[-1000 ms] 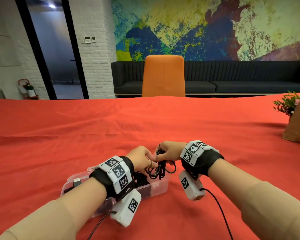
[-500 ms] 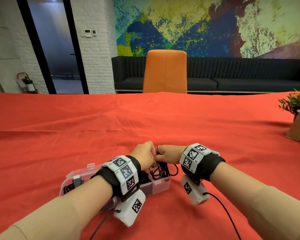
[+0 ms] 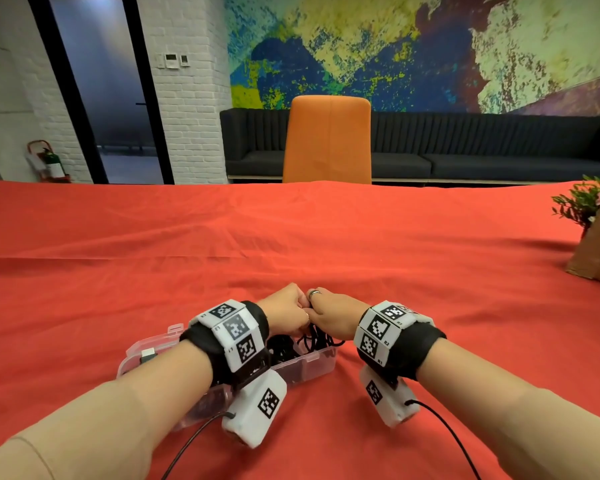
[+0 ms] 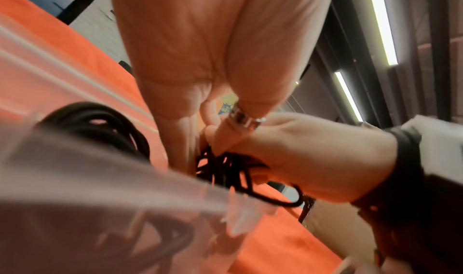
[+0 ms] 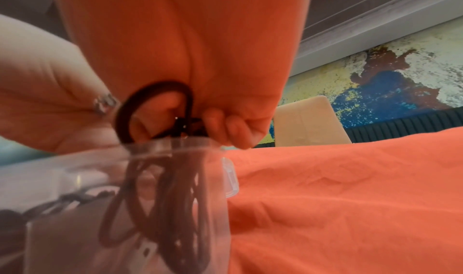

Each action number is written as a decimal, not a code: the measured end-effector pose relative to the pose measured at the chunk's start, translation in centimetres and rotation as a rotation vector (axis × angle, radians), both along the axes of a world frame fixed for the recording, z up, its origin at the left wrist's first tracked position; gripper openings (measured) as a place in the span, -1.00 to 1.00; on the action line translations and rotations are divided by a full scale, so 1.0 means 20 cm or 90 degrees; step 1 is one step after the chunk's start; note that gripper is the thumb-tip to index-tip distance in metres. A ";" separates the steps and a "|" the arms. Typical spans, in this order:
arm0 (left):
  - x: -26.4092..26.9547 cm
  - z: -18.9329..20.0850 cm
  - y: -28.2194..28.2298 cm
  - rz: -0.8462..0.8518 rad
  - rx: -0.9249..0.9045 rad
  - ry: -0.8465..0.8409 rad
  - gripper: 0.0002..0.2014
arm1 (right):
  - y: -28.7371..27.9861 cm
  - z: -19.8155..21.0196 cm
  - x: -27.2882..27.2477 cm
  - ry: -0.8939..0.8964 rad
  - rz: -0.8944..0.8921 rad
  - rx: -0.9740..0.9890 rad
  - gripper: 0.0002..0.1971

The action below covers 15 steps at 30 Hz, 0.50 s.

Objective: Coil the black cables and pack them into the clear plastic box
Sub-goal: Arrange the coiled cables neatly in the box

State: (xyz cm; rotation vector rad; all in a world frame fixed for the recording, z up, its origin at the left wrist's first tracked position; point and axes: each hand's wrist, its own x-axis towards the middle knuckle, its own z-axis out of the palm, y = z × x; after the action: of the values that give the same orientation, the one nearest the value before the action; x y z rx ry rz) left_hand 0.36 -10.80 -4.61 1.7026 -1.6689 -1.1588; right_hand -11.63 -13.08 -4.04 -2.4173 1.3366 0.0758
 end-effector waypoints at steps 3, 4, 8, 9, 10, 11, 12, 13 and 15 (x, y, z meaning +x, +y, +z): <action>0.00 0.01 0.01 -0.022 0.055 0.070 -0.72 | -0.01 -0.02 -0.01 -0.005 0.002 0.016 -0.64; 0.01 0.02 0.02 -0.032 0.065 0.082 -0.75 | -0.01 -0.01 -0.01 -0.027 -0.005 0.032 -0.64; 0.02 0.03 0.03 -0.061 0.083 0.059 -0.90 | -0.04 0.02 -0.07 -0.144 -0.015 0.129 -0.70; 0.02 0.02 0.03 -0.037 0.077 0.050 -0.84 | -0.04 0.03 -0.10 -0.198 -0.027 0.152 -0.69; 0.02 0.00 0.02 -0.015 0.069 0.047 -0.79 | -0.03 0.04 -0.14 -0.259 -0.054 0.182 -0.67; 0.03 -0.01 0.01 0.000 0.059 0.043 -0.76 | -0.02 0.05 -0.17 -0.319 -0.081 0.216 -0.65; 0.03 -0.02 0.01 0.009 0.049 0.037 -0.75 | -0.01 0.06 -0.21 -0.365 -0.096 0.247 -0.63; 0.02 -0.02 0.01 0.011 0.039 0.032 -0.74 | 0.00 0.06 -0.25 -0.392 -0.097 0.269 -0.62; 0.01 0.00 0.02 0.012 0.018 0.026 -0.76 | 0.02 0.05 -0.32 -0.431 -0.070 0.306 -0.61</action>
State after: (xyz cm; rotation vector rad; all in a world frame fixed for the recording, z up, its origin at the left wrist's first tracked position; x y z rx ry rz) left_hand 0.55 -10.49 -4.66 1.6976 -1.6151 -1.2061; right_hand -17.94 -12.74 -3.08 -1.7302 0.9829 -0.3749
